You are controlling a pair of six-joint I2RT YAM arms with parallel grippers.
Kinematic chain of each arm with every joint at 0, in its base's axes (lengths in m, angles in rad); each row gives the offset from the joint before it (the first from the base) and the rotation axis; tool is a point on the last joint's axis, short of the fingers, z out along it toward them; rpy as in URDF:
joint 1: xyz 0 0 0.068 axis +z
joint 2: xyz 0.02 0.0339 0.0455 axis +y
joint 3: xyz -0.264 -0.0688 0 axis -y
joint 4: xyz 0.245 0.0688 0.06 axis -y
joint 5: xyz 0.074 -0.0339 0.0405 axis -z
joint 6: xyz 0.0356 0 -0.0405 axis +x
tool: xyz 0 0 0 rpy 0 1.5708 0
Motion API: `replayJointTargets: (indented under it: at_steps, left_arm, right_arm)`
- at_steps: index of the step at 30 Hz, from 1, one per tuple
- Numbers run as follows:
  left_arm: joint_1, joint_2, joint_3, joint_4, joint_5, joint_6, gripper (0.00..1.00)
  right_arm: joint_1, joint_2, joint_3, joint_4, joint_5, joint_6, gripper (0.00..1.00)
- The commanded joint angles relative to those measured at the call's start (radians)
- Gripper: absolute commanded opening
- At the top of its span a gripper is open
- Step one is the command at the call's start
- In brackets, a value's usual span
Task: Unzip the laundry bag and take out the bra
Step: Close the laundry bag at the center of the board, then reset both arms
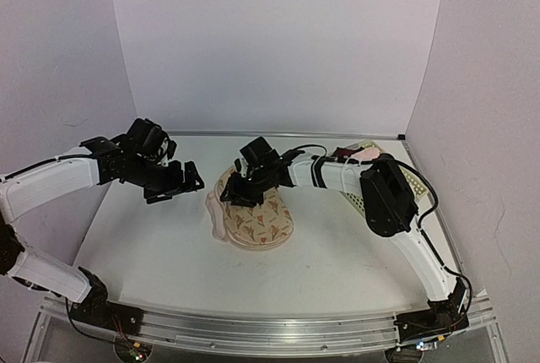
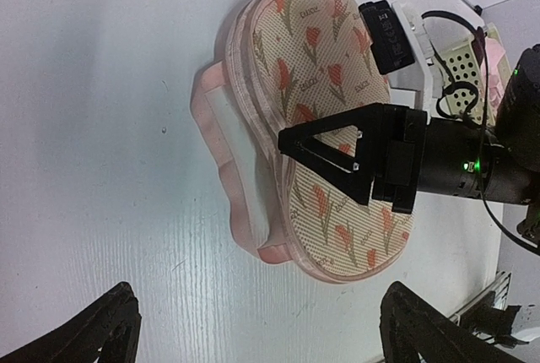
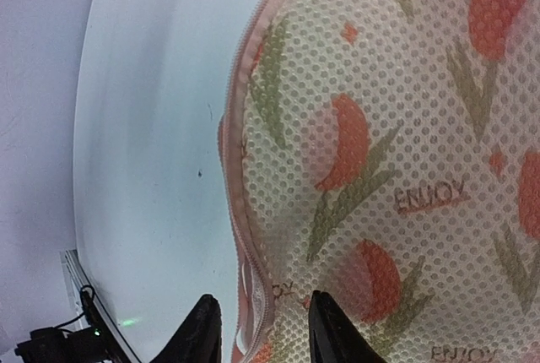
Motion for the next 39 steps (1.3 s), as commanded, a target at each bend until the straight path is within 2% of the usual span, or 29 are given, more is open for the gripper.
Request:
replayJointTargets:
  at_steps: [1, 5, 9, 10, 16, 19, 24, 28, 34, 39]
  left_arm:
    - [-0.004, -0.036, 0.0, 0.006, 0.001, -0.001, 1.0]
    - [-0.004, -0.039, 0.009, 0.007, -0.022, 0.008, 1.0]
    - [-0.004, -0.032, 0.031, 0.006, -0.044, 0.026, 1.0]
    - [-0.004, -0.031, 0.038, 0.006, -0.048, 0.03, 1.0]
    - [-0.004, -0.028, 0.092, 0.007, -0.134, 0.082, 1.0]
    - [-0.004, -0.038, 0.121, 0.011, -0.193, 0.118, 1.0]
    - [-0.004, -0.049, 0.163, 0.032, -0.275, 0.207, 1.0]
    - [-0.004, -0.08, 0.158, 0.095, -0.3, 0.268, 1.0]
    - [-0.004, -0.173, 0.046, 0.273, -0.312, 0.341, 1.0]
    - [-0.004, -0.315, -0.13, 0.488, -0.303, 0.365, 1.0]
  right_arm:
    - [0.003, -0.08, 0.006, 0.043, 0.033, -0.033, 0.47]
    - [0.003, -0.195, -0.094, 0.043, 0.118, -0.117, 0.66]
    - [0.003, -0.302, -0.176, 0.043, 0.188, -0.221, 0.95]
    - [0.002, -0.33, -0.202, 0.044, 0.215, -0.246, 0.98]
    - [-0.034, -0.544, -0.423, 0.097, 0.437, -0.393, 0.98]
    - [-0.063, -0.689, -0.621, 0.234, 0.522, -0.468, 0.98]
    - [-0.072, -0.959, -0.996, 0.575, 0.686, -0.679, 0.98]
    - [-0.092, -1.113, -1.182, 0.651, 0.799, -0.791, 0.98]
    - [-0.181, -1.425, -1.472, 0.72, 0.789, -0.823, 0.98]
    - [-0.207, -1.791, -1.719, 0.728, 0.764, -0.813, 0.98]
